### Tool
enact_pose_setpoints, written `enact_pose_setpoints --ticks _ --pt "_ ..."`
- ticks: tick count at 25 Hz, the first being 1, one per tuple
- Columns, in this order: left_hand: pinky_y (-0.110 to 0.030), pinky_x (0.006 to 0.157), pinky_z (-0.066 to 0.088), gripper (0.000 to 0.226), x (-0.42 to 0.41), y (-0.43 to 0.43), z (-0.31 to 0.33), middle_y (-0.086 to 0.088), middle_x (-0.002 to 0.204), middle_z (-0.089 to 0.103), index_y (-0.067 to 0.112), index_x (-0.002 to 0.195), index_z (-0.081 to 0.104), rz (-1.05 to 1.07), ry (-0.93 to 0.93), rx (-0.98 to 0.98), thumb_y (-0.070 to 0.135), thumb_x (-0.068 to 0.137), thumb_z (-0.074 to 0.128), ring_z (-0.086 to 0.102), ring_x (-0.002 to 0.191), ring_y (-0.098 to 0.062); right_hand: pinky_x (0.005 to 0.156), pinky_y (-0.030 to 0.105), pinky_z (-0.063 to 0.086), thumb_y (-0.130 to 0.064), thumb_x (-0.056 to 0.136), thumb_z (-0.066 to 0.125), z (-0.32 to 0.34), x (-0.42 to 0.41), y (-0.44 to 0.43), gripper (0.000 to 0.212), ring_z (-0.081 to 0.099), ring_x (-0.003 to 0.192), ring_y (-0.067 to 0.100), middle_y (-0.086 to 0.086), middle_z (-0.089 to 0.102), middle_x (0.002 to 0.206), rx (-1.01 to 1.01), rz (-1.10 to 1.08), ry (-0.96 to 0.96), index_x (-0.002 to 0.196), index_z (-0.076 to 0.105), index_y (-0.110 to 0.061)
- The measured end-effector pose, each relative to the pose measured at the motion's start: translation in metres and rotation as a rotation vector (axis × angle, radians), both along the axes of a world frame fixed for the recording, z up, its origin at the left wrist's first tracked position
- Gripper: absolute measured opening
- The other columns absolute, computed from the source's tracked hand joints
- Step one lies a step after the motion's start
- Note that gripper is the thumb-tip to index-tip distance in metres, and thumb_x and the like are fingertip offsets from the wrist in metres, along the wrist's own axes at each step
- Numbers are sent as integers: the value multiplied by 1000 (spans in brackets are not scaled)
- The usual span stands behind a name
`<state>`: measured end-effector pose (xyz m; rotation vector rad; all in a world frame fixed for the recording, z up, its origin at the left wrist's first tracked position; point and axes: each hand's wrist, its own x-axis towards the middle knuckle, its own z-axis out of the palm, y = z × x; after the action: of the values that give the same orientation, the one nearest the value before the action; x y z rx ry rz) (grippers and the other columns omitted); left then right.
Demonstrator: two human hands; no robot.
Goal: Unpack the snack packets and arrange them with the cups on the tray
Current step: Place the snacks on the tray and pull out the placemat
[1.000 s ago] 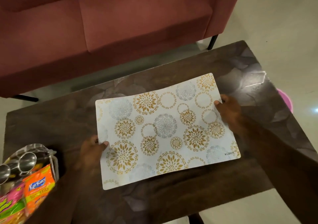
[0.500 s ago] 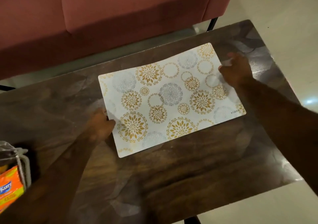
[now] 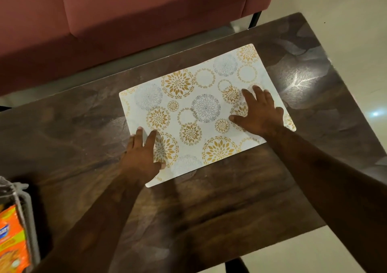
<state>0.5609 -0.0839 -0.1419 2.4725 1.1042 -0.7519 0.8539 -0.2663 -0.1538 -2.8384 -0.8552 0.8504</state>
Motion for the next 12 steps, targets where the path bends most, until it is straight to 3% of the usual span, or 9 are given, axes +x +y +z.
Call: enact_pose_setpoints --ticks 4,7,9,12 --pt "-59 120 25 108 1 1 -4 -9 169 -15 32 160 -4 -35 30 -6 58 84 68 -3 155 -38 123 72 20 -75 88 62 1 1 1 101 0 168 32 -2 -1 180 -11 -3 1 168 12 -37" --pt "-56 122 22 108 1 15 2 -7 169 -13 33 161 -2 -18 18 -123 60 83 68 -1 156 -35 124 72 19 -71 91 64 6 1 2 99 2 167 33 -1 1 180 0 -27 13 168 13 -35" --pt "-53 123 21 104 -4 24 10 -3 170 -8 28 161 0 15 -27 -173 56 87 67 2 157 -30 125 71 19 -65 93 64 11 -4 -2 94 7 167 32 -1 7 180 39 -39 -5 168 16 -34" --pt "-49 123 23 92 -27 19 21 -1 171 1 22 161 4 51 -129 -99 44 93 62 7 157 -25 125 68 24 -57 97 63 21 -29 -14 85 17 166 29 0 16 178 128 -22 -62 167 23 -31"
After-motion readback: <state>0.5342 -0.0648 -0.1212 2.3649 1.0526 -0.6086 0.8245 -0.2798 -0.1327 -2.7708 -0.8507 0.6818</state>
